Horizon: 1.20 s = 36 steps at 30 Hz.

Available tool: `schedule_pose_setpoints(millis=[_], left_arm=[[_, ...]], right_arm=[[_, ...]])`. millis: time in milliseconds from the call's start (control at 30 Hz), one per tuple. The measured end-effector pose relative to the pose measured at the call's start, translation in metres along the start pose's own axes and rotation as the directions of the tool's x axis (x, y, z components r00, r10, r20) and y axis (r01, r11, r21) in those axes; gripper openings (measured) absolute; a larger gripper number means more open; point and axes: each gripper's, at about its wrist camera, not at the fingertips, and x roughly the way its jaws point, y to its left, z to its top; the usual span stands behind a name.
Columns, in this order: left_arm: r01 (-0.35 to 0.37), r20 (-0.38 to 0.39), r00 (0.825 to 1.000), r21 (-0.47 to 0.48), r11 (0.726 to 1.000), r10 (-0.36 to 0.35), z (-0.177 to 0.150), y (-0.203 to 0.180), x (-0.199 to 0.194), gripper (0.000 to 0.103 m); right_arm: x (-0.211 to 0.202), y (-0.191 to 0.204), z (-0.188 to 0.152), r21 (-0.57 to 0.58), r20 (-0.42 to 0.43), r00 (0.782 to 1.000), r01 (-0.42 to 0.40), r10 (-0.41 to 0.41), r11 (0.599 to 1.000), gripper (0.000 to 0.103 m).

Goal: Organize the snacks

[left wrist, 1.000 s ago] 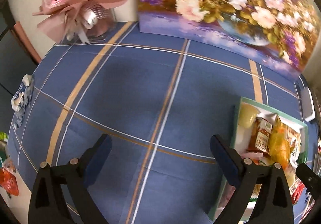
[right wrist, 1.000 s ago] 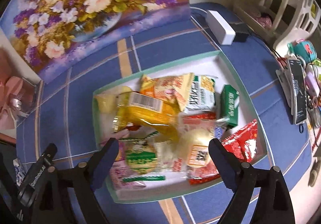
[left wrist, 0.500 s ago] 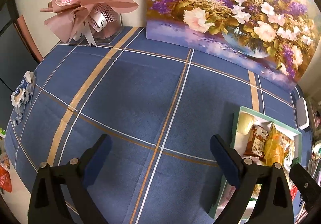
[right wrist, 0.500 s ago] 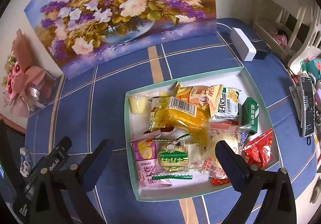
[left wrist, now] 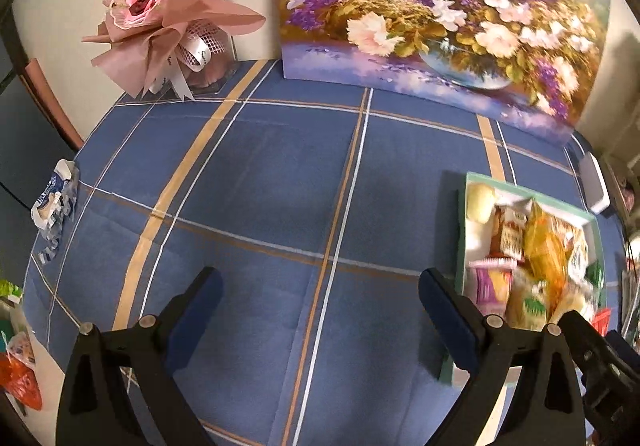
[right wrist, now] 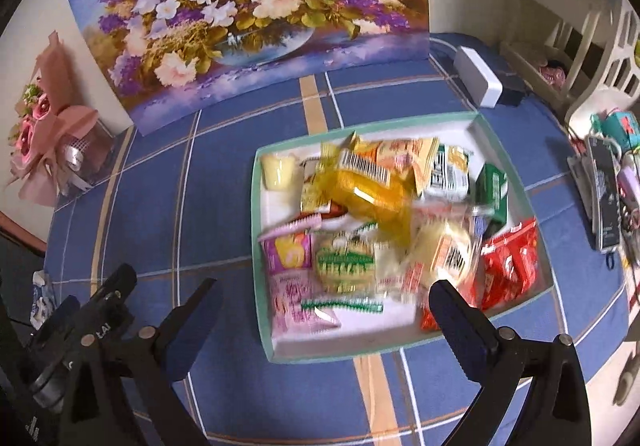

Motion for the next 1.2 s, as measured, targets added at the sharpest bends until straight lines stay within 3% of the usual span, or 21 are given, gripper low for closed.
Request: schedule_pose_setpoints(millis=[167, 333, 567, 1200], left_arm=[[0.027, -0.045, 0.999, -0.019, 0.999, -0.028, -0.023, 0.014, -0.002, 0.098], [0.003, -0.043, 0.999, 0.008, 1.0, -0.003, -0.039, 0.022, -0.009, 0.098], [0.049, -0.067, 0.997, 0.034, 0.998, -0.047, -0.057, 0.027, -0.014, 0.098], [-0.001, -0.065, 0.998, 0.031, 1.0, 0.003, -0.053, 0.033, -0.016, 0.098]], right_arm=[[-0.003, 0.001, -0.019, -0.021, -0.002, 1.0, 0.026, -0.026, 0.999, 0.103], [-0.006, 0.004, -0.038, -0.048, -0.01, 0.999, 0.046, -0.046, 0.998, 0.103], [-0.011, 0.009, -0.05, -0.077, -0.005, 0.999, 0.053, -0.053, 0.996, 0.103], [-0.004, 0.006, -0.045, -0.084, -0.009, 0.997, 0.072, -0.073, 0.994, 0.103]])
